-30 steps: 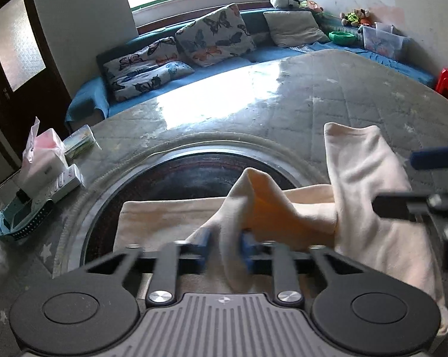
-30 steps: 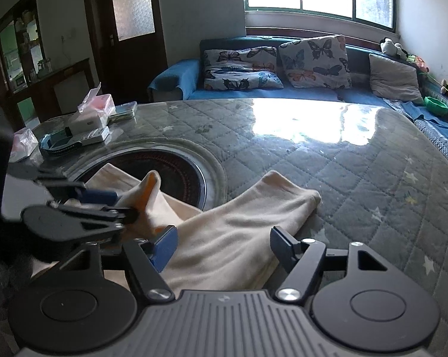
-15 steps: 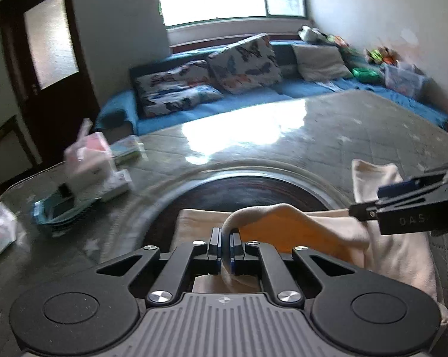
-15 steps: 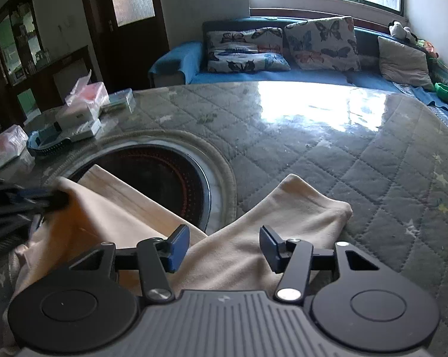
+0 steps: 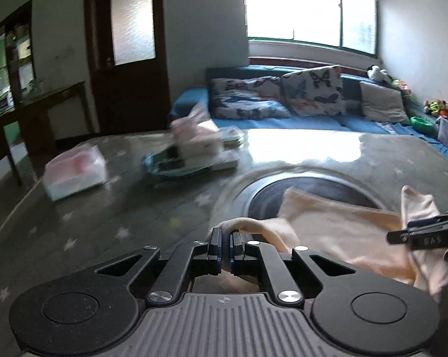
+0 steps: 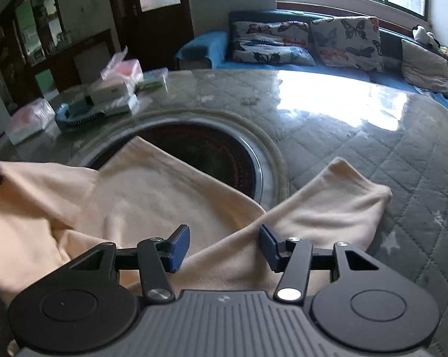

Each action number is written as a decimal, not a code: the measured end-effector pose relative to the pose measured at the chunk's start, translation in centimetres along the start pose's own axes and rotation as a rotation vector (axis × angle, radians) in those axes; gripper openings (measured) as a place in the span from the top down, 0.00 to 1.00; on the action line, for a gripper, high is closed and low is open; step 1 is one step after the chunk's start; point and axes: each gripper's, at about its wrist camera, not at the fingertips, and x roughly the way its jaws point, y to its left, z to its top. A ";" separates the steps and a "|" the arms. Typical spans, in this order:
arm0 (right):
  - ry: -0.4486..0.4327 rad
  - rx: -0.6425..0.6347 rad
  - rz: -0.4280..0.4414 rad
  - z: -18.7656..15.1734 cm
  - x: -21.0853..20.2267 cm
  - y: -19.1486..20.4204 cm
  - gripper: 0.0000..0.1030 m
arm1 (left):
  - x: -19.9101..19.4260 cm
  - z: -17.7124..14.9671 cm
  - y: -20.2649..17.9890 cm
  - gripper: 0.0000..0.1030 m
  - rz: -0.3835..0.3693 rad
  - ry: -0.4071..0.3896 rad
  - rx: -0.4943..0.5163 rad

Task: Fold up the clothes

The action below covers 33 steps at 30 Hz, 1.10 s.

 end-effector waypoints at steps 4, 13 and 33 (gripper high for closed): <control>-0.003 -0.011 -0.031 -0.4 -0.2 0.3 0.71 | -0.4 -1.2 1.4 0.95 0.019 0.026 -0.031; -0.074 0.072 -0.050 -2.1 -4.6 -2.4 0.98 | -2.6 -2.5 3.7 0.95 0.030 0.022 -0.081; -0.126 0.164 -0.203 -12.7 -18.4 -7.9 0.98 | -8.9 -8.3 6.9 0.94 0.027 0.118 -0.044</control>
